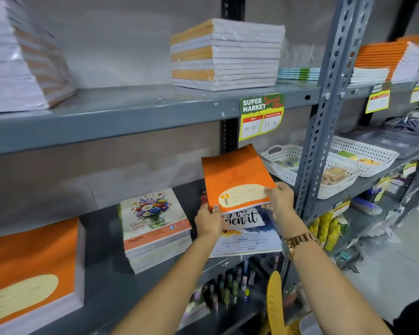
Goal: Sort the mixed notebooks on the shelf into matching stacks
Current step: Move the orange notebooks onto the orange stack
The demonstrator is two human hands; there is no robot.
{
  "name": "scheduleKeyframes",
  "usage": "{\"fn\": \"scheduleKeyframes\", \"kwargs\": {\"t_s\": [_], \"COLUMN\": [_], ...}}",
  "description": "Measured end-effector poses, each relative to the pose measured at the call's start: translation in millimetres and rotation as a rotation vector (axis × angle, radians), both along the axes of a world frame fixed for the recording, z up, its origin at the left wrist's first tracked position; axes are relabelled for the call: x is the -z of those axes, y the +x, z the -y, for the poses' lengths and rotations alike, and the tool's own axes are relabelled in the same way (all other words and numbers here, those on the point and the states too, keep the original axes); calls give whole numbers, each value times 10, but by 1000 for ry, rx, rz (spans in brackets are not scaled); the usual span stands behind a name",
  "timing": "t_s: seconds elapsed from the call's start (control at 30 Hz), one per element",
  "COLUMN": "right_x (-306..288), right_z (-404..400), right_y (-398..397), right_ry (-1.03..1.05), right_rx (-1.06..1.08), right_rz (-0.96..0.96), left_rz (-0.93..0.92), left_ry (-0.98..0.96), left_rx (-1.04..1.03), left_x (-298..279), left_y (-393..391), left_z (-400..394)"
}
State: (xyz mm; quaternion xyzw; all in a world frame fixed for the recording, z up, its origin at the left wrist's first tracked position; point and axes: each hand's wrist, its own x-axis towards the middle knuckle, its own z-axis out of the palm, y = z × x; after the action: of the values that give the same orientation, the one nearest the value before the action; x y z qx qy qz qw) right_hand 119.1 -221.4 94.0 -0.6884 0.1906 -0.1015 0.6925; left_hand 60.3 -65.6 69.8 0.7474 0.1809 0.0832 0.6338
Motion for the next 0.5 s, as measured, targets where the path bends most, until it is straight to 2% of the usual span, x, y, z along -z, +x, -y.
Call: {"fn": "scheduleKeyframes", "kwargs": {"t_s": [0.1,0.2,0.5], "right_x": [-110,-161,-192], "right_z": [-151,-415,-1556], "right_y": [-123,-247,-764], "right_ry": [5,26,130], "right_rx": [-39,-66,-259], "right_rz": [35,45,23], "left_rz": [43,96,145], "left_ry": [-149,-214,-130], "left_rx": [-92,-151,-350], "left_x": [-168,-299,-410], "left_y": [-119,-294,-991], "left_z": [-166,-415,-1489]}}
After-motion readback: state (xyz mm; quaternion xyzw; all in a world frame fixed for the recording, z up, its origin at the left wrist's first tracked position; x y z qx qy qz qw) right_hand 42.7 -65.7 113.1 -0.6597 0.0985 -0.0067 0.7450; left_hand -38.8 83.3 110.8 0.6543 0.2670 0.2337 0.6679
